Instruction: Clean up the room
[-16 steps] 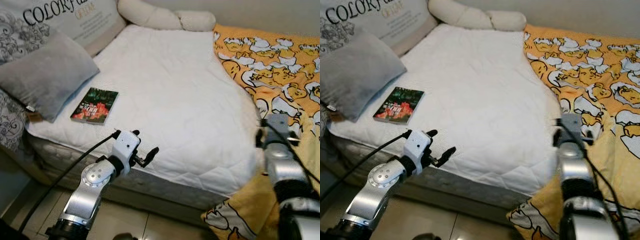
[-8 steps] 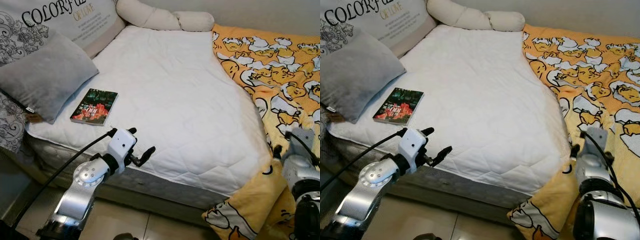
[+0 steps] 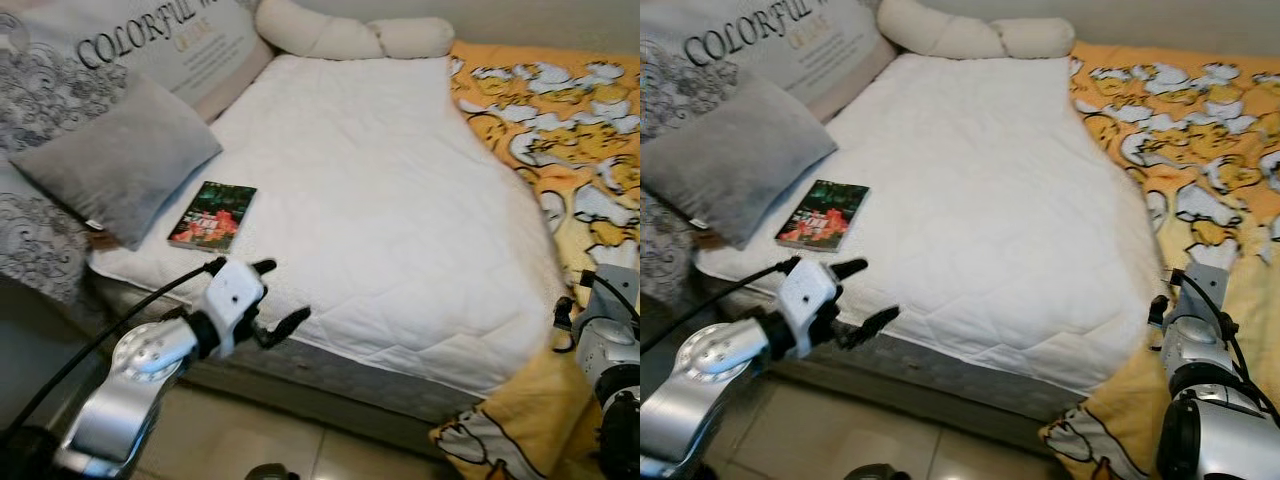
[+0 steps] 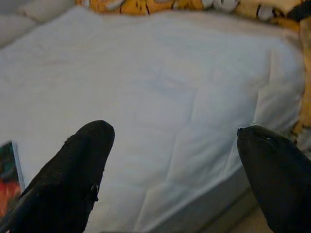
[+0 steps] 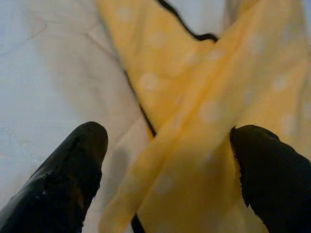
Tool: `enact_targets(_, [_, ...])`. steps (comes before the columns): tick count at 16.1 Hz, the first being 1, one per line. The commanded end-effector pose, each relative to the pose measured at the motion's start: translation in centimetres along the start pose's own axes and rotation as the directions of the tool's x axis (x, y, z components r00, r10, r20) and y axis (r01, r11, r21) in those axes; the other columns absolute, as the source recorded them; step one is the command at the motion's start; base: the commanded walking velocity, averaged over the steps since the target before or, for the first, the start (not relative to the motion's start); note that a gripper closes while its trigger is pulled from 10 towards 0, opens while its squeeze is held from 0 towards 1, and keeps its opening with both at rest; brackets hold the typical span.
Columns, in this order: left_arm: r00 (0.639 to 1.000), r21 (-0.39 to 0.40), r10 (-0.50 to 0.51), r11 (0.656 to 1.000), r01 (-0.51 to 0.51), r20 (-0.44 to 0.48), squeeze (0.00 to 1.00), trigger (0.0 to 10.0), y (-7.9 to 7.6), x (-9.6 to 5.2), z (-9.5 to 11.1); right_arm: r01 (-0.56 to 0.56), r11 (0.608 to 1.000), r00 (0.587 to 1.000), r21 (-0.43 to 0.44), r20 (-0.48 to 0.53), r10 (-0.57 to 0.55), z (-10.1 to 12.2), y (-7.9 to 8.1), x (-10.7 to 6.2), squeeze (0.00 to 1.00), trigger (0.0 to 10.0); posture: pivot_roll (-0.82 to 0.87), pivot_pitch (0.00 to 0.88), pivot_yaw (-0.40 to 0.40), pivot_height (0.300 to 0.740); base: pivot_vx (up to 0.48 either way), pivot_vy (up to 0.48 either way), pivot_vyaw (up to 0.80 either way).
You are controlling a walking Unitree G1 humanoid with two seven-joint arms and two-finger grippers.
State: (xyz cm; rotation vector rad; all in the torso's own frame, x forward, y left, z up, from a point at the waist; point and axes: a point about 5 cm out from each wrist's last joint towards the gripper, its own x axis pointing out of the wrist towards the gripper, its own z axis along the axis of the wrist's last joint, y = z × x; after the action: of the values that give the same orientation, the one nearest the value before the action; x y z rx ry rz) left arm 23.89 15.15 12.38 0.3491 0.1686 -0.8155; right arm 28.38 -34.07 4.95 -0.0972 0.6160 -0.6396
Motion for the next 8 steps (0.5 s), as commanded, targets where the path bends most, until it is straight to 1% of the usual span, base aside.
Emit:
enact_targets(1, [1.000, 0.004, -0.005, 1.000, 0.005, 0.000, 0.00, 10.0, 0.1, -0.5, 0.5, 0.022, 0.999, 1.000, -0.025, 0.002, -0.022, -0.1, -0.4, 0.0, 0.00, 6.8, 0.27, 0.011, 0.122, 0.740, 0.000, 0.000, 0.00])
enact_targets(2, [1.000, 0.004, -0.021, 1.000, 0.021, -0.012, 0.00, 10.0, 0.0, -0.8, 0.6, 0.036, 0.999, 0.999, -0.030, -0.001, -0.036, -0.2, -0.8, 0.1, 0.00, 4.4, 0.28, 0.027, 0.123, 0.740, 0.000, 0.000, 0.00])
enact_targets(3, [0.999, 0.003, -0.029, 1.000, 0.029, -0.019, 0.00, 10.0, -0.1, -0.9, 0.6, 0.049, 0.998, 0.999, -0.038, -0.003, -0.049, -0.2, -0.9, 0.1, 0.00, 3.5, 0.28, 0.027, 0.123, 0.740, 0.000, 0.000, 0.00])
enact_targets(4, [0.999, -0.002, -0.044, 0.999, 0.044, -0.025, 0.00, 10.0, -0.2, -1.2, 0.6, 0.067, 0.996, 0.998, -0.057, -0.002, -0.067, -0.2, -1.1, 0.1, 0.00, 2.1, 0.30, 0.041, 0.129, 0.740, 0.000, 0.000, 0.00])
enact_targets(5, [0.997, -0.012, -0.064, 0.998, 0.064, -0.032, 0.00, 10.0, -0.5, -1.4, 0.7, 0.086, 0.992, 0.996, -0.089, -0.004, -0.086, -0.3, -1.3, 0.1, 0.00, 0.4, 0.30, 0.043, 0.129, 0.740, 0.000, 0.000, 0.00])
enact_targets(6, [0.996, -0.020, -0.079, 0.997, 0.078, -0.038, 0.00, 10.0, -0.6, -1.6, 0.7, 0.098, 0.989, 0.995, -0.108, -0.004, -0.099, -0.3, -1.4, 0.1, 0.00, 0.0, 0.30, 0.048, 0.130, 0.740, 0.000, 0.000, 0.00])
enact_targets(8, [0.995, -0.022, -0.085, 0.996, 0.084, -0.045, 0.00, 10.0, -0.7, -1.6, 0.7, 0.118, 0.983, 0.992, -0.138, -0.022, -0.123, -0.8, -1.7, 0.1, 0.00, 0.0, 0.30, 0.051, 0.130, 0.740, 0.000, 0.000, 0.00])
